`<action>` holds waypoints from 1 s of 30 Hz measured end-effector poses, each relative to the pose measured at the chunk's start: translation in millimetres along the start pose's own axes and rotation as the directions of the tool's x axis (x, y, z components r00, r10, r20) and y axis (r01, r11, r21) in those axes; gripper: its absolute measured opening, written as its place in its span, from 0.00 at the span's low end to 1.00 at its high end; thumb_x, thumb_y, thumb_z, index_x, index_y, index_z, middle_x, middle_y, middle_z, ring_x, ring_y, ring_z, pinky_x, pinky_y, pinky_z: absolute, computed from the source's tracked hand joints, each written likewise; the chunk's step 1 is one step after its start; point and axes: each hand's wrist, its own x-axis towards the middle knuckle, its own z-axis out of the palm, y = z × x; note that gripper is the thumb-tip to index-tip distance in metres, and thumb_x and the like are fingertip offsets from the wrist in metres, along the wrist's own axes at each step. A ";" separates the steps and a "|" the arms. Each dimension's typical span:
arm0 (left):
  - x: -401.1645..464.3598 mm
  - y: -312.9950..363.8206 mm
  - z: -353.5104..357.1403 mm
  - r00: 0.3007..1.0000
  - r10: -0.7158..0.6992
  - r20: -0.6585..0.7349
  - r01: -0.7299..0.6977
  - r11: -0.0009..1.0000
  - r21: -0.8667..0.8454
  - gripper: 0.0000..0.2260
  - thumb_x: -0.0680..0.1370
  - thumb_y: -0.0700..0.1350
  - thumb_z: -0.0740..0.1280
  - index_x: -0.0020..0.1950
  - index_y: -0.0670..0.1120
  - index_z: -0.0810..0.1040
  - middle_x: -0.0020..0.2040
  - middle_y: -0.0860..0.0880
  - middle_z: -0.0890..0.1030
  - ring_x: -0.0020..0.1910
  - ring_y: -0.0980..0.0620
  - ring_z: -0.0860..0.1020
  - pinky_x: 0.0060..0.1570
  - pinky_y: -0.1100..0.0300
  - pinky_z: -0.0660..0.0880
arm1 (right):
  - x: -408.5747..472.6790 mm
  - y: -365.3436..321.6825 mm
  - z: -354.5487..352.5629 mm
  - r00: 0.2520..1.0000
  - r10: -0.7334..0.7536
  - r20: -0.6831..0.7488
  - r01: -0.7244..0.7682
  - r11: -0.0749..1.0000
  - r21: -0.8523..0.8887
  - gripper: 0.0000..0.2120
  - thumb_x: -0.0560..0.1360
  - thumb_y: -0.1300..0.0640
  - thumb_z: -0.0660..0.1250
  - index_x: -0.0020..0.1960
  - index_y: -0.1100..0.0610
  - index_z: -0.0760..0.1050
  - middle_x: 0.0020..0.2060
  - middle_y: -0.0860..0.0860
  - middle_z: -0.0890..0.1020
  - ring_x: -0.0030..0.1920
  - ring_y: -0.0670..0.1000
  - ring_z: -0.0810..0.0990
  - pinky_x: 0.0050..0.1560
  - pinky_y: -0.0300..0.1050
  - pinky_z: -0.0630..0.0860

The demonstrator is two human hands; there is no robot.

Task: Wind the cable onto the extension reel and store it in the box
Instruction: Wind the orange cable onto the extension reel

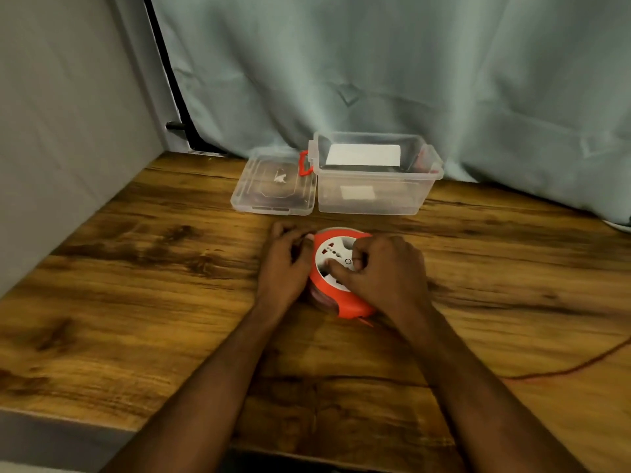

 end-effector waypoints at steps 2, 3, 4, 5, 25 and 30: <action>-0.8 -0.4 -0.7 1.000 0.011 0.011 -0.010 1.000 -0.020 0.12 0.82 0.45 0.64 0.64 0.45 0.81 0.59 0.51 0.75 0.52 0.63 0.75 0.49 0.77 0.73 | 1.8 4.0 2.2 0.999 -0.038 -0.026 0.037 0.999 -0.021 0.21 0.72 0.35 0.72 0.32 0.49 0.71 0.54 0.45 0.88 0.51 0.49 0.84 0.47 0.41 0.75; -1.0 -1.1 -1.1 1.000 0.021 0.014 -0.020 0.999 -0.035 0.12 0.82 0.45 0.64 0.63 0.45 0.82 0.59 0.50 0.75 0.52 0.64 0.75 0.49 0.76 0.74 | 2.5 6.6 1.1 0.997 -0.062 -0.036 0.062 0.998 0.010 0.16 0.72 0.37 0.73 0.38 0.47 0.75 0.50 0.45 0.88 0.47 0.48 0.84 0.45 0.40 0.75; -1.0 -1.8 -1.5 0.999 0.030 0.016 -0.029 0.998 -0.049 0.12 0.82 0.44 0.64 0.63 0.45 0.82 0.58 0.50 0.75 0.53 0.65 0.75 0.50 0.75 0.75 | 3.3 9.8 -1.6 0.995 -0.090 -0.041 0.093 0.993 0.079 0.11 0.72 0.40 0.74 0.44 0.45 0.77 0.46 0.43 0.87 0.43 0.46 0.82 0.42 0.38 0.73; -0.7 -2.1 -2.3 0.999 0.038 0.018 -0.037 0.997 -0.061 0.11 0.82 0.44 0.65 0.62 0.45 0.82 0.58 0.50 0.75 0.53 0.64 0.75 0.51 0.73 0.75 | 3.4 13.8 -5.6 0.992 -0.122 -0.038 0.126 0.981 0.150 0.11 0.70 0.44 0.74 0.50 0.45 0.78 0.42 0.41 0.84 0.40 0.44 0.79 0.40 0.37 0.71; -2.5 -0.3 -4.9 0.999 0.044 0.007 -0.043 0.990 -0.133 0.11 0.82 0.42 0.64 0.62 0.44 0.82 0.59 0.50 0.75 0.56 0.60 0.76 0.53 0.69 0.76 | 7.5 47.0 -19.0 0.951 -0.287 0.112 0.249 0.930 0.270 0.26 0.61 0.41 0.77 0.56 0.43 0.73 0.52 0.41 0.81 0.55 0.45 0.80 0.46 0.49 0.82; -3.0 -0.7 -5.8 0.999 0.046 -0.013 -0.047 0.991 -0.124 0.11 0.82 0.42 0.65 0.61 0.44 0.83 0.58 0.50 0.75 0.54 0.64 0.76 0.50 0.75 0.73 | 1.1 34.8 -11.0 0.963 -0.262 0.055 0.256 0.962 0.097 0.20 0.63 0.35 0.77 0.40 0.46 0.73 0.39 0.40 0.78 0.44 0.46 0.75 0.42 0.40 0.67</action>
